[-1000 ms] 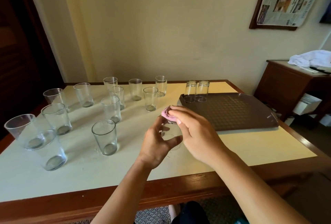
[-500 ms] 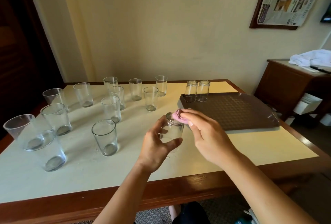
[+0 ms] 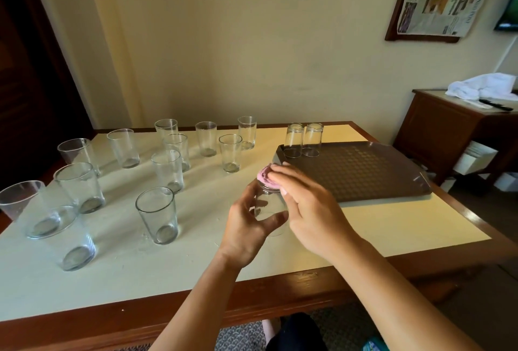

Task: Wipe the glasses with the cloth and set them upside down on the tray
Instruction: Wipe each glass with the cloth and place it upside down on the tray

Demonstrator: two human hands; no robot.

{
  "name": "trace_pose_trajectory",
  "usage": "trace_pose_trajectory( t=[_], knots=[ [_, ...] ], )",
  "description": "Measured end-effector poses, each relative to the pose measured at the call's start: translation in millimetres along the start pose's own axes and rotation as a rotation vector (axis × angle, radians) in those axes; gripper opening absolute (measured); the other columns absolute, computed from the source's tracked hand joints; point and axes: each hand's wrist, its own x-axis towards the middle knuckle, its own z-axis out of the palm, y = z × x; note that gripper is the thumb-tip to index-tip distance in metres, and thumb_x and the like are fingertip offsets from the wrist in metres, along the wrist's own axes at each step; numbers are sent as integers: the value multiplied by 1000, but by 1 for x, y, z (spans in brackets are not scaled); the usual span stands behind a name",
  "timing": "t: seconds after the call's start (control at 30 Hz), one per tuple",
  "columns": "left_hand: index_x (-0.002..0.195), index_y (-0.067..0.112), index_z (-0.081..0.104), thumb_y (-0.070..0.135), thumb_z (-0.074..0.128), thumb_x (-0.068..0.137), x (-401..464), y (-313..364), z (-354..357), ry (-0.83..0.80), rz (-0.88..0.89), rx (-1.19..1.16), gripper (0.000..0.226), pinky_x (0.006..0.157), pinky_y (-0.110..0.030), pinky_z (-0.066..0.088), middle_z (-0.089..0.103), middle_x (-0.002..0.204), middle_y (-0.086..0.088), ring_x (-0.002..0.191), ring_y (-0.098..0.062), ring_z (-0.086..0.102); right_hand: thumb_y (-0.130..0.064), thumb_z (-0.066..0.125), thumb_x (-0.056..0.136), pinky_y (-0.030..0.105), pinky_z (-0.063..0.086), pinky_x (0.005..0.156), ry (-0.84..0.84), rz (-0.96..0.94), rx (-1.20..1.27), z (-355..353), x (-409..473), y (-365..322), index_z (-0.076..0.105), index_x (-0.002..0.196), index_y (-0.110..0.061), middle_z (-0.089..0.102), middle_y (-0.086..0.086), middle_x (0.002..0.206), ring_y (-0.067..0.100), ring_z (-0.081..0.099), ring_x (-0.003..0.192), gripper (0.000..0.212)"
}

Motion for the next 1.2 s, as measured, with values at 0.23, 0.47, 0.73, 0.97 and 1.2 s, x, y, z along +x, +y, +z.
trace_pose_trajectory(
  t=[0.23,0.47,0.73,0.97,1.2],
  knots=[
    [130,49,58,18,91,79,-2,-3,3,-27,-12,21,68,89,-19,49,70,117,21,99,-10,60,5,52,99,30,43,115,54,50,-27,-11,1,16,60,140,-13,59,-1,145,14,53,134,46],
    [129,43,60,14,91,79,4,1,5,-31,-18,-18,66,89,-23,49,69,113,24,97,-6,59,6,54,98,20,37,117,32,-25,-13,-16,-5,18,58,142,-14,57,-2,146,8,49,136,49],
    [131,34,61,13,91,79,17,0,21,-49,-28,-20,64,82,-19,49,68,111,24,98,-9,60,8,52,98,20,35,118,66,-9,78,-17,-16,34,58,143,-11,54,-3,150,4,44,143,49],
    [129,28,65,17,92,76,51,0,54,-32,-91,-77,60,78,-25,58,72,117,5,103,-24,71,8,50,101,6,37,106,185,274,92,-36,-32,120,63,137,-13,62,-9,136,-3,54,127,44],
    [138,19,54,2,86,81,104,-3,102,-120,-154,-44,68,70,-16,59,68,125,1,108,-17,69,5,54,100,-1,33,100,146,396,-122,-47,-43,199,64,137,-19,62,-14,134,-2,57,123,46]
  ],
)
